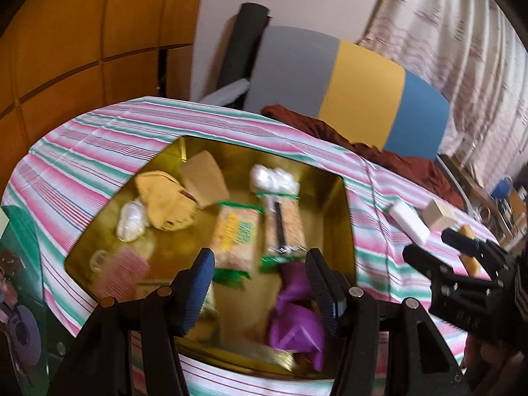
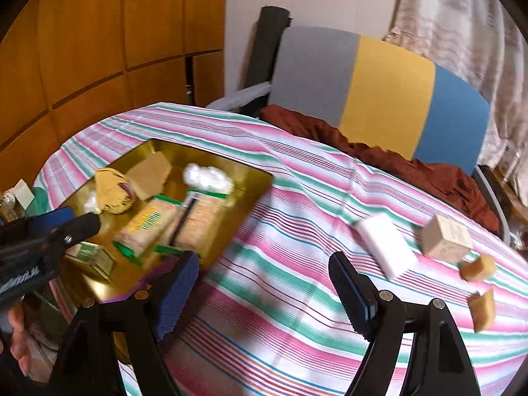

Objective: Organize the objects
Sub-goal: 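Move both grippers back over the table toward the tan sponges and white block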

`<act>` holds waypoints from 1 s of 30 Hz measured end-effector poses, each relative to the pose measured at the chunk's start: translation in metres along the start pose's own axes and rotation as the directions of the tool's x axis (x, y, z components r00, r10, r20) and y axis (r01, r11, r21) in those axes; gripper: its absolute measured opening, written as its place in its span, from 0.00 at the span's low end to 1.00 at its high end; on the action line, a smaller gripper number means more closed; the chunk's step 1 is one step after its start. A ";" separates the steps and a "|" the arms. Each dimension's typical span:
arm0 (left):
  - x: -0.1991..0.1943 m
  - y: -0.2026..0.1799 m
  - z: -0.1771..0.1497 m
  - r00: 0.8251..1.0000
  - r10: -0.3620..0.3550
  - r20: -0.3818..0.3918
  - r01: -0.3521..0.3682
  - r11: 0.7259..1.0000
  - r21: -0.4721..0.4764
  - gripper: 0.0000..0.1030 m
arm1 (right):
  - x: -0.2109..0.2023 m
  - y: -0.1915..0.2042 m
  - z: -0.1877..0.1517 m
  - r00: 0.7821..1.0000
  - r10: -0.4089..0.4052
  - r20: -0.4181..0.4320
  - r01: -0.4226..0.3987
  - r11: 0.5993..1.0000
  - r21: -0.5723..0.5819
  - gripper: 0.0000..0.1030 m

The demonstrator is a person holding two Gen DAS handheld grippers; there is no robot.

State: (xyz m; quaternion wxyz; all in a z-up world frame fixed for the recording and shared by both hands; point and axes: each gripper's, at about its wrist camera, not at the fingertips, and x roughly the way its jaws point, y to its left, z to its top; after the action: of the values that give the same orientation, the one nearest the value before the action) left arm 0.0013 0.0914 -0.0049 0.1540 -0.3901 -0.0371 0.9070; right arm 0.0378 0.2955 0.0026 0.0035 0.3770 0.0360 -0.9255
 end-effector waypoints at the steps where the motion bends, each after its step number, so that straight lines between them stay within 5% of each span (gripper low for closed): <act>1: -0.001 -0.005 -0.003 1.000 -0.023 -0.002 0.023 1.000 0.011 0.56 | -0.001 -0.006 -0.002 1.000 -0.008 -0.002 0.008 1.000 0.007 0.79; 14: 0.004 -0.094 -0.033 0.981 -0.178 -0.080 0.190 0.963 0.193 0.57 | -0.006 -0.094 -0.045 0.990 -0.125 -0.065 0.131 0.987 0.091 0.79; 30: 0.031 -0.147 -0.053 0.958 -0.193 -0.213 0.245 0.936 0.254 0.56 | -0.018 -0.196 -0.083 0.956 -0.258 -0.141 0.279 0.946 0.165 0.81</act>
State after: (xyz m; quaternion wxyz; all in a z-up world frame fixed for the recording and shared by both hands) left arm 0.0565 0.2374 -0.0357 0.3104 -0.4404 0.0614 0.8402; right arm 0.1014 0.4961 -0.0315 -0.1594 0.4211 0.0021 -0.8929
